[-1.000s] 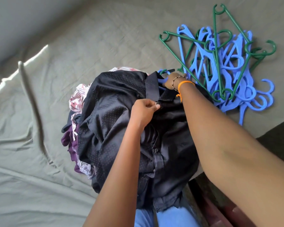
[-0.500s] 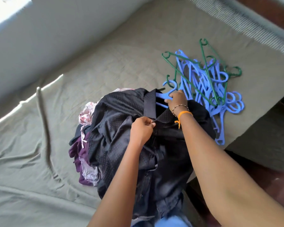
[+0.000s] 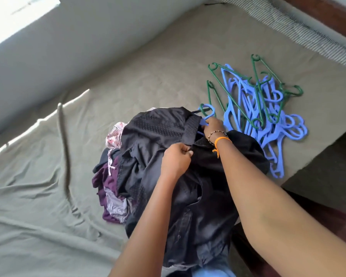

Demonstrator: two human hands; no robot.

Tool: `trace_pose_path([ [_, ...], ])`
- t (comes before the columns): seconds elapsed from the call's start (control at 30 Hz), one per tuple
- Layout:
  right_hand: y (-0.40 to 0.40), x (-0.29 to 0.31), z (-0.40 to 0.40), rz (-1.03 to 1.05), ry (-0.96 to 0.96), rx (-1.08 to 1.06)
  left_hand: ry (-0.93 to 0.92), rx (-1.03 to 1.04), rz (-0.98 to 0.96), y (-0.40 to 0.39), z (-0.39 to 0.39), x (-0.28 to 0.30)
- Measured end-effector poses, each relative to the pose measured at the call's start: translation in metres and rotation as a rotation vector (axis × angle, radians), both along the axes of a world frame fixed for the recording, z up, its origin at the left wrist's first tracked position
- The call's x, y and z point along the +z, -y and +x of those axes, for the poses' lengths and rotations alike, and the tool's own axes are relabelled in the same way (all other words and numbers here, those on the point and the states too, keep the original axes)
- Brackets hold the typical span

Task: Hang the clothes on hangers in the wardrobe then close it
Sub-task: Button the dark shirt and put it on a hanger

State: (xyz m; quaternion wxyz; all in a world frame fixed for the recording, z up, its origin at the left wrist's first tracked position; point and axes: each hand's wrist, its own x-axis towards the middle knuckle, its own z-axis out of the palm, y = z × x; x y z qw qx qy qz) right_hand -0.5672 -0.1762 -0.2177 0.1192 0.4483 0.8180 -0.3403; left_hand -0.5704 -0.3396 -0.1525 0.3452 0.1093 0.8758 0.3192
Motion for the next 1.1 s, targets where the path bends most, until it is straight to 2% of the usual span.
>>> trace_pose_path([
  [0.13,-0.027,-0.009,-0.014,0.013,0.066,0.013,-0.029,0.000,-0.021,-0.032,-0.011,-0.008],
  [0.27,-0.053,-0.016,-0.020,-0.034,0.049,-0.019,-0.009,0.019,-0.057,-0.058,-0.020,-0.017],
  [0.43,-0.067,-0.018,-0.023,0.013,-0.155,-0.022,0.022,0.025,-0.125,-0.074,-0.023,-0.025],
  [0.6,-0.058,0.012,-0.014,0.113,-0.353,-0.055,0.032,0.056,-0.161,-0.073,-0.020,-0.024],
  [0.7,-0.045,0.029,-0.004,0.211,-0.416,-0.013,0.021,0.082,-0.127,-0.071,-0.015,-0.018],
  [0.93,-0.012,0.073,0.021,0.228,-0.587,0.060,-0.060,0.198,-0.010,-0.041,0.000,0.015],
  [1.1,0.017,0.129,0.046,0.281,-0.600,0.039,-0.126,0.225,0.153,-0.003,0.015,0.050],
])
